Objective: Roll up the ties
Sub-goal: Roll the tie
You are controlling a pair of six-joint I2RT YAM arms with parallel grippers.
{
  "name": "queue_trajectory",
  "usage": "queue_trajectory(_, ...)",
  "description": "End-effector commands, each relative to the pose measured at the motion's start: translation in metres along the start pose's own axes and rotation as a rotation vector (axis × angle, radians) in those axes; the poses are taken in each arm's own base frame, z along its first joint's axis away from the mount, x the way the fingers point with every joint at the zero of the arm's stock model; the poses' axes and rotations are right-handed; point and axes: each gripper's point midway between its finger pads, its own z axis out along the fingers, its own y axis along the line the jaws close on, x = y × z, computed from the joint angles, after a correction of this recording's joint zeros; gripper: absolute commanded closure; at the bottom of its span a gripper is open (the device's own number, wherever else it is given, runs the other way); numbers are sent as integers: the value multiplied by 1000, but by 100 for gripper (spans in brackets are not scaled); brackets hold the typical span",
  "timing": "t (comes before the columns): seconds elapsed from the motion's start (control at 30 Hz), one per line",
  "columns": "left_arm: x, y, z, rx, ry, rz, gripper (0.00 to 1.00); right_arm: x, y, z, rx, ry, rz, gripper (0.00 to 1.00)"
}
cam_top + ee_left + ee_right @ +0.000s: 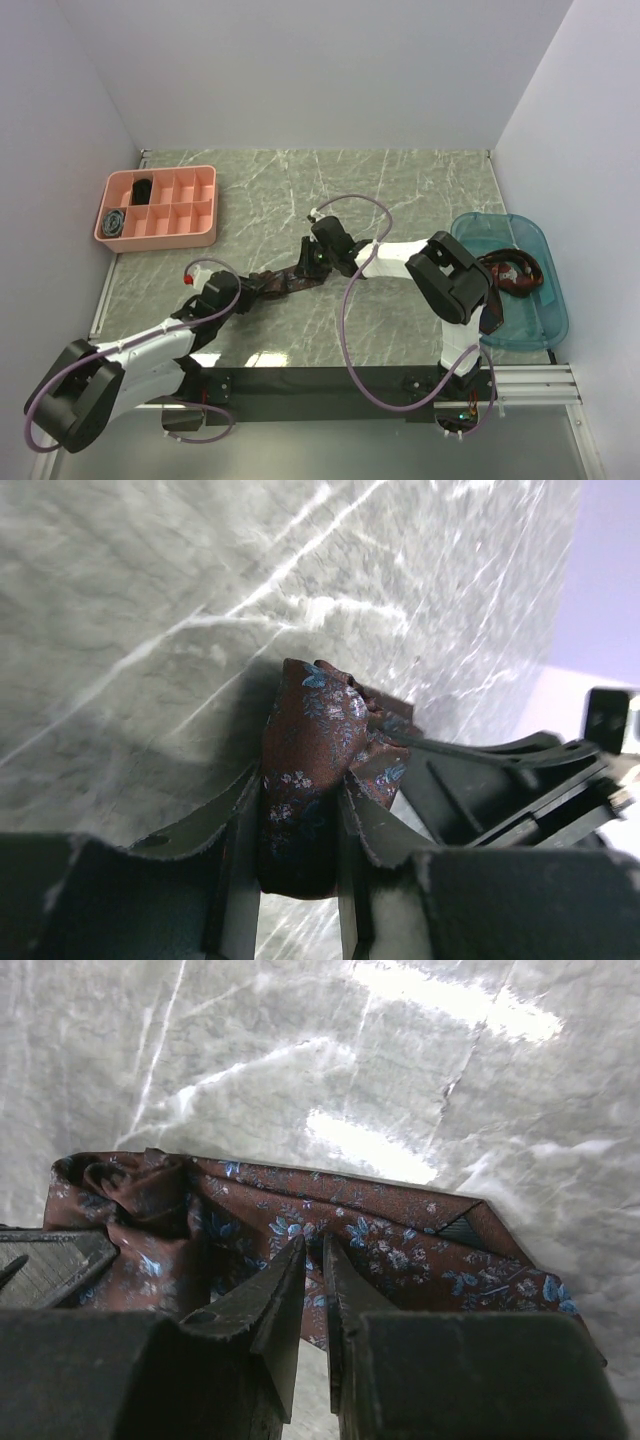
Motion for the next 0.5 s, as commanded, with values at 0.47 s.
queue_trajectory(0.47,-35,60,-2,-200,-215,-77,96,26,-18,-6,18,52,42,79)
